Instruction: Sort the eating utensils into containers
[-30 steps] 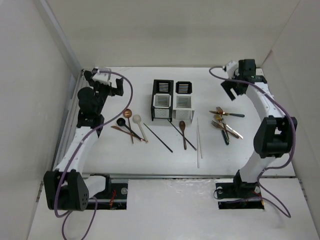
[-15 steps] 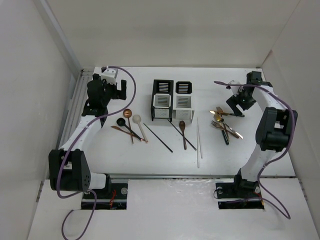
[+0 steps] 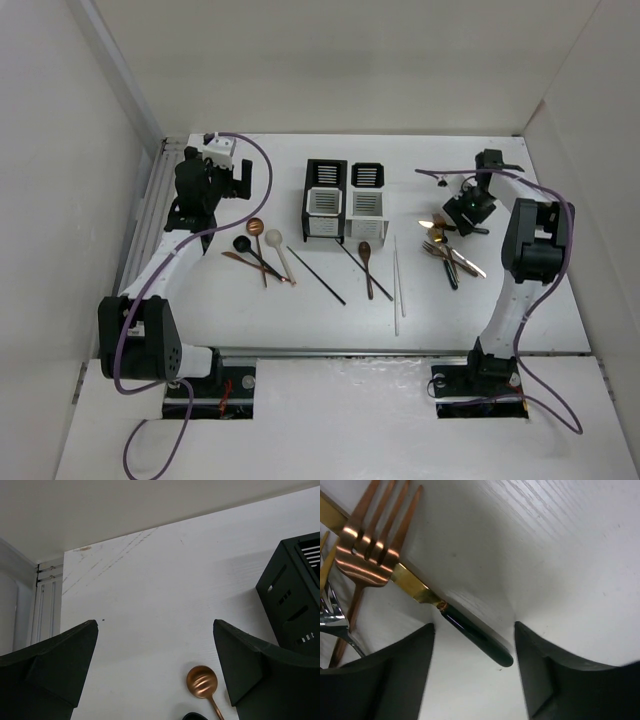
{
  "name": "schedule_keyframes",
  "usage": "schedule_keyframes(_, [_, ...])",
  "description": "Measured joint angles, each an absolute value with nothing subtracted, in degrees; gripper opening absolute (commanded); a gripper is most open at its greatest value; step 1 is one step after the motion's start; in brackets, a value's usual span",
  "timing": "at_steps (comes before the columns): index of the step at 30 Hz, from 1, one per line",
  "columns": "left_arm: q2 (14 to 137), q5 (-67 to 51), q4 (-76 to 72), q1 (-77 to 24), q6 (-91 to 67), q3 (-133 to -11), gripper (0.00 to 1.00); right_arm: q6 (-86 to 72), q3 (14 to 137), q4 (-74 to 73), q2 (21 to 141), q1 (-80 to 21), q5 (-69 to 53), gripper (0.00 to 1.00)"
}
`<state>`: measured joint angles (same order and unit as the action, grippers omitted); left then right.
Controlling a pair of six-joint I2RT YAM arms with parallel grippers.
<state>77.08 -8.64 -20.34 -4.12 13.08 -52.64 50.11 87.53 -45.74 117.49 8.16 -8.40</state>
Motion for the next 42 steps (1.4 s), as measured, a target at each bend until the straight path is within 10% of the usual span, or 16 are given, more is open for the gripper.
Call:
schedule_keyframes(10, [77.08,-6.76,-20.93,-4.12,14.15,-52.64,1.0,48.95,87.15,-44.01,117.69,2.92,-0.99,0.0])
schedule_keyframes(42, [75.26,-6.92,-22.13,-4.12,14.41,-52.49,1.0,28.23,88.2,-17.58,115.09,0.78,30.74,0.0])
